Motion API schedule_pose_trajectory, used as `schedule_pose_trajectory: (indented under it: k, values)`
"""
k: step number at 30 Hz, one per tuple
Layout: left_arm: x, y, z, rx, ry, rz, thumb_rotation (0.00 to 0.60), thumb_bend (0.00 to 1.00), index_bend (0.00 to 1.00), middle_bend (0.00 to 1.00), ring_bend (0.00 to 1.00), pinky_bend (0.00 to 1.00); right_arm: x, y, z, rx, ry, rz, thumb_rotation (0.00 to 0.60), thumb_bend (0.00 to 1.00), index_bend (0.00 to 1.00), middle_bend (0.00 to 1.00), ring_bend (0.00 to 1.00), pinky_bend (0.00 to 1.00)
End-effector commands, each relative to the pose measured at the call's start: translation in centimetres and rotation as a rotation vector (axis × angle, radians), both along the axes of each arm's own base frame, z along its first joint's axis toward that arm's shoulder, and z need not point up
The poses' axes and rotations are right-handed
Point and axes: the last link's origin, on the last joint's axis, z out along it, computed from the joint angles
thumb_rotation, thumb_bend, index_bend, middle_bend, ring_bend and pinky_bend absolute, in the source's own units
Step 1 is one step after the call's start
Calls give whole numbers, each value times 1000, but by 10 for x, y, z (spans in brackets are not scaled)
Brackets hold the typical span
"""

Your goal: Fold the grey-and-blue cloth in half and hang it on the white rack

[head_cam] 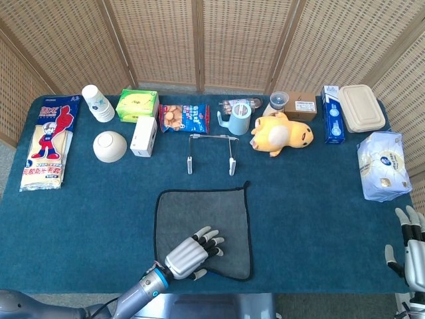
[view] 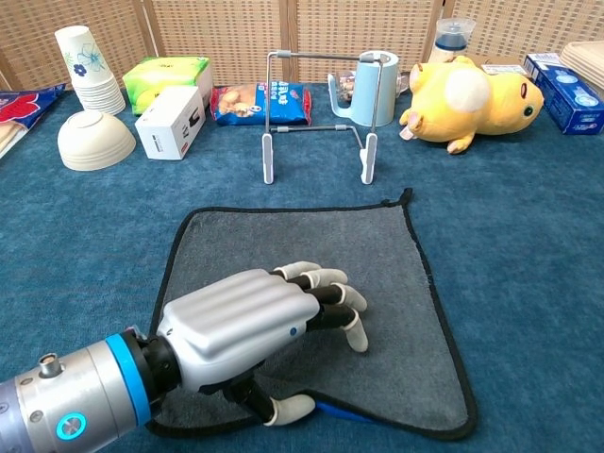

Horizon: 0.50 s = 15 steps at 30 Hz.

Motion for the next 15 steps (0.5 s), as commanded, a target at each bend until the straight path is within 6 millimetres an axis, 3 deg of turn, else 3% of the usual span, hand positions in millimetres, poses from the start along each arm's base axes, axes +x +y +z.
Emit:
schedule_pose_trajectory:
  k: [1, 10, 15]
  values:
    - [-2, -2, 0, -7, 5, -3, 600, 400, 290, 163, 45, 24, 0, 0, 0, 0, 0, 0, 600, 421, 0, 0, 0, 0]
    - [-5, -4, -2, -10, 26, -15, 600, 403, 323, 161, 44, 22, 1, 2, 1, -4, 0, 1, 600, 420, 0, 0, 0, 0]
    - [-2, -7, 1, -24, -12, 2, 600, 296, 298, 154, 41, 20, 1, 4, 2, -7, -1, 1, 600, 421, 0, 0, 0, 0]
